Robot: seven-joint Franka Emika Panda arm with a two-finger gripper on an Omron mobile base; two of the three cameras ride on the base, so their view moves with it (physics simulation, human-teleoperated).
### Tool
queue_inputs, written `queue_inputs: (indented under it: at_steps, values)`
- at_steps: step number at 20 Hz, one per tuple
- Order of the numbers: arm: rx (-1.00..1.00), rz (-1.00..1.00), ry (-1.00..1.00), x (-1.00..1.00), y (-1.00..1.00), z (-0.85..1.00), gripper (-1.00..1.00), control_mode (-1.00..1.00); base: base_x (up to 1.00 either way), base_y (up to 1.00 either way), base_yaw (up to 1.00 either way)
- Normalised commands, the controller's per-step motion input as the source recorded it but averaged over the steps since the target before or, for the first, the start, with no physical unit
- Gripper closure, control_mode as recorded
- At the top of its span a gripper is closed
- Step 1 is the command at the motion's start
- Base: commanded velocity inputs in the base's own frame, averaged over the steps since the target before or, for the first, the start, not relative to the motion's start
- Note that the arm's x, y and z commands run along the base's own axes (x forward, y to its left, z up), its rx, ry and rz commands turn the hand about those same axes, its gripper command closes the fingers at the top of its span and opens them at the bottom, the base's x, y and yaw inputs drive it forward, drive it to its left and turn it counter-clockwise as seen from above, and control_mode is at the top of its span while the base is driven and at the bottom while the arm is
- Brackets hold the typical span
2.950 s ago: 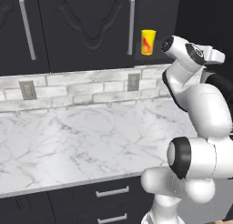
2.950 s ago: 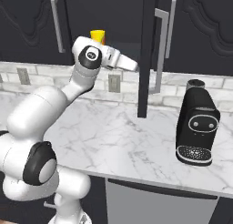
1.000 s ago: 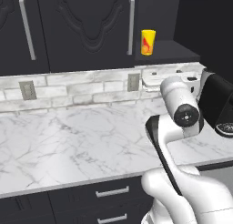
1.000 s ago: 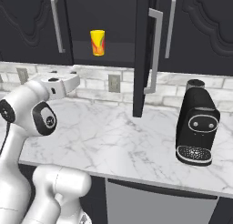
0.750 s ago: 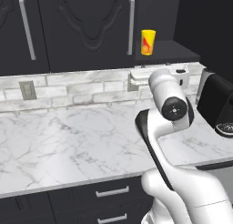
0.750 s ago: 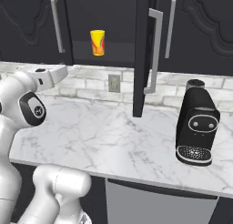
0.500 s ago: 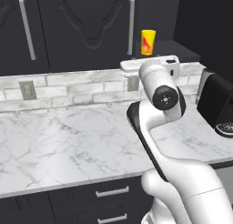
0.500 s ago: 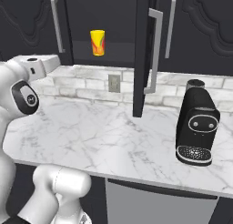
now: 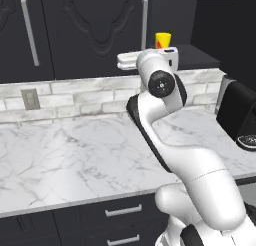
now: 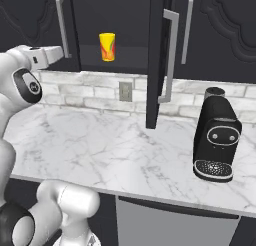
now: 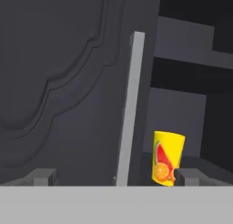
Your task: Open the cabinet directly in front. Then move the beer and the cup to the dining counter with the candle on it.
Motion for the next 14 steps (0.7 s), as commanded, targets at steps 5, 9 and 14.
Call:
queue_inputs:
  at_steps: [5,9,14]
  values:
    - [0.0,0.0,0.07,0.69,0.09,0.04,-1.0,-1.0,0.0,0.0,0.0]
    - [0.0,0.0,0.1,0.5,-0.08,0.24,-1.0,-1.0,0.0,0.0,0.0]
    - [0.0,0.0,0.11,0.59,0.0,0.0,-1.0,-1.0,0.0,0.0,0.0]
